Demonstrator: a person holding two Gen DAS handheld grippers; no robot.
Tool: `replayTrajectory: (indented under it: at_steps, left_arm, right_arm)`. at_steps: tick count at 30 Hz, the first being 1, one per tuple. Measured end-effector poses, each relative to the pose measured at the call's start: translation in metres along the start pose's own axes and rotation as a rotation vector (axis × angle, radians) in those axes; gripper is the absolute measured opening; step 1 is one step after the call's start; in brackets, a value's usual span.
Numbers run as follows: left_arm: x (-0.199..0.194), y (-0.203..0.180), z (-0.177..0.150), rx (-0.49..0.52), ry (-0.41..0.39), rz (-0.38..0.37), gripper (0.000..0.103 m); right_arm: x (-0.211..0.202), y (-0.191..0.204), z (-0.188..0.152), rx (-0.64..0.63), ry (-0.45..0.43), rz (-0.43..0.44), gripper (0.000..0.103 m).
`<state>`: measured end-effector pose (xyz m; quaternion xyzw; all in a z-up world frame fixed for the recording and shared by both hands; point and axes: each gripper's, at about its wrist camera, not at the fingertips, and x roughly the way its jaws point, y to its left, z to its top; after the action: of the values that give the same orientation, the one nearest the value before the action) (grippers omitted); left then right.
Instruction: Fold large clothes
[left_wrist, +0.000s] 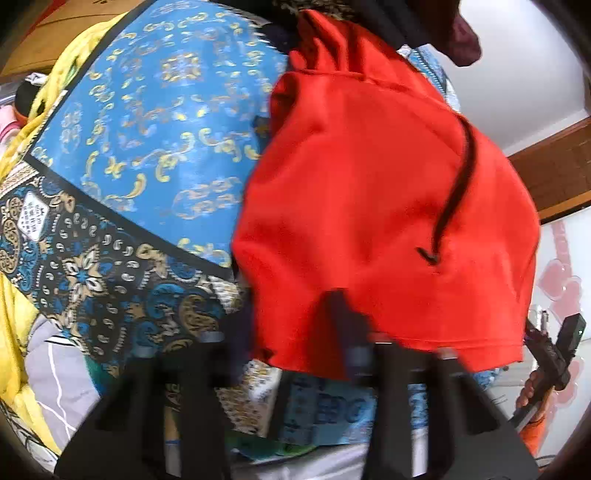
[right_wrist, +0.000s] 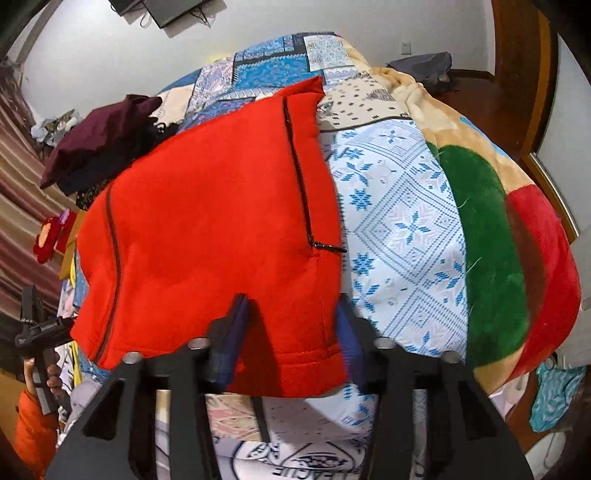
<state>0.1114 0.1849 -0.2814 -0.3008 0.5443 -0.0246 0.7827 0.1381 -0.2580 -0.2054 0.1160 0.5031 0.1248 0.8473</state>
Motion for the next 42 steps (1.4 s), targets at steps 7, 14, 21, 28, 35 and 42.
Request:
replayTrajectory:
  at_steps: [7,14,21,28,35,42]
  left_arm:
    - [-0.054,-0.032,0.011,-0.007,-0.163,-0.069,0.006]
    - [-0.162,-0.079,0.015,0.120,-0.432,-0.114,0.005]
    - [-0.219,-0.102,0.044,0.208,-0.595,-0.099,0.005]
    - [-0.180,-0.105,0.107,0.180,-0.590,0.023,0.005]
    - [-0.092,-0.093,0.185,0.126,-0.502,0.185,0.006]
    - [-0.036,-0.097,0.223,0.187,-0.375,0.251,0.008]
  right_arm:
    - [-0.033,0.007,0.016,0.052,-0.100,0.139,0.008]
    - [-0.101,0.032,0.044,-0.021,-0.275,0.220,0.006]
    - [-0.133,0.055,0.081,-0.086,-0.402,0.243,0.006]
    - [-0.089,0.051,0.145,-0.037,-0.387,0.192,0.006]
    - [-0.014,0.042,0.207,0.006,-0.289,0.121,0.007]
    - [0.052,0.025,0.234,0.070,-0.125,0.062,0.009]
